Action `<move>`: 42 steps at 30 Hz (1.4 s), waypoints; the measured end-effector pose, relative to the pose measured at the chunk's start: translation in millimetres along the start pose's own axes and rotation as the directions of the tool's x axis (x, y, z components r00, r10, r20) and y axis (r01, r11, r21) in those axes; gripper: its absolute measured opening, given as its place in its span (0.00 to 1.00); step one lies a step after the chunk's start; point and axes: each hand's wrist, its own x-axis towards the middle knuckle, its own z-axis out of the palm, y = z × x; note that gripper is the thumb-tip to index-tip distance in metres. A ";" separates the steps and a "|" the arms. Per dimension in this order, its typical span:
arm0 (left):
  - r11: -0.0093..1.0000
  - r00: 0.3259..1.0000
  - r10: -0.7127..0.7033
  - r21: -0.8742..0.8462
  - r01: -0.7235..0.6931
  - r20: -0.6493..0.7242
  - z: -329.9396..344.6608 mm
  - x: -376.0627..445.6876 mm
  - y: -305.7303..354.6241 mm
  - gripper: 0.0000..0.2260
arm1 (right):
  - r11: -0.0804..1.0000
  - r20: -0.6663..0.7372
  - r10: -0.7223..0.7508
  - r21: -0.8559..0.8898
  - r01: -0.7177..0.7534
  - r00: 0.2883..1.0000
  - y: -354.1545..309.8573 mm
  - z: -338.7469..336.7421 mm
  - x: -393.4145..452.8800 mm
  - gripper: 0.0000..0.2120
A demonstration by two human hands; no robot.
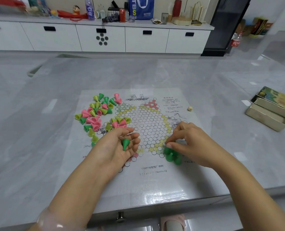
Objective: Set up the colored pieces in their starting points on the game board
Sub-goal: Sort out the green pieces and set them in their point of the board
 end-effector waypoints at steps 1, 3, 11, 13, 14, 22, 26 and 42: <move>1.000 1.000 0.000 -0.001 0.000 0.000 0.2 0.0 -0.2 0.05 | 1.000 -0.004 -0.007 0.009 0.007 1.000 0.5 -0.4 -0.6 0.08; 1.000 1.000 0.001 -0.004 -0.001 0.001 0.2 -0.3 -0.3 0.05 | 0.999 -0.022 -0.013 0.033 0.014 1.000 1.5 -2.1 -1.9 0.08; 0.998 0.999 0.037 -0.044 -0.037 -0.004 -5.6 -5.3 6.6 0.06 | 0.997 -0.184 0.013 0.077 0.002 0.983 -7.4 -7.1 -1.5 0.07; 0.994 0.997 0.076 -0.072 -0.077 -0.022 -10.8 -8.0 12.6 0.07 | 0.996 -0.206 0.001 0.087 0.017 0.979 -18.1 -4.0 1.2 0.07; 0.991 0.995 0.090 -0.098 -0.093 -0.040 -14.3 -9.9 16.4 0.07 | 0.994 -0.213 -0.012 0.102 0.034 0.977 -25.2 -2.3 3.4 0.08; 0.936 0.979 0.148 -0.301 -0.184 -0.140 -53.3 -16.3 47.7 0.06 | 0.985 0.065 -0.171 0.011 0.170 0.983 -95.9 -2.8 68.2 0.10; 0.917 0.978 0.127 -0.356 -0.180 -0.167 -69.3 -19.8 59.7 0.06 | 0.977 0.067 -0.168 -0.123 0.175 0.983 -102.5 7.5 132.0 0.14; 0.928 0.977 0.084 -0.343 -0.148 -0.195 -90.2 -21.3 75.4 0.07 | 0.877 0.330 -0.113 -0.409 0.250 0.937 -112.3 42.6 214.7 0.20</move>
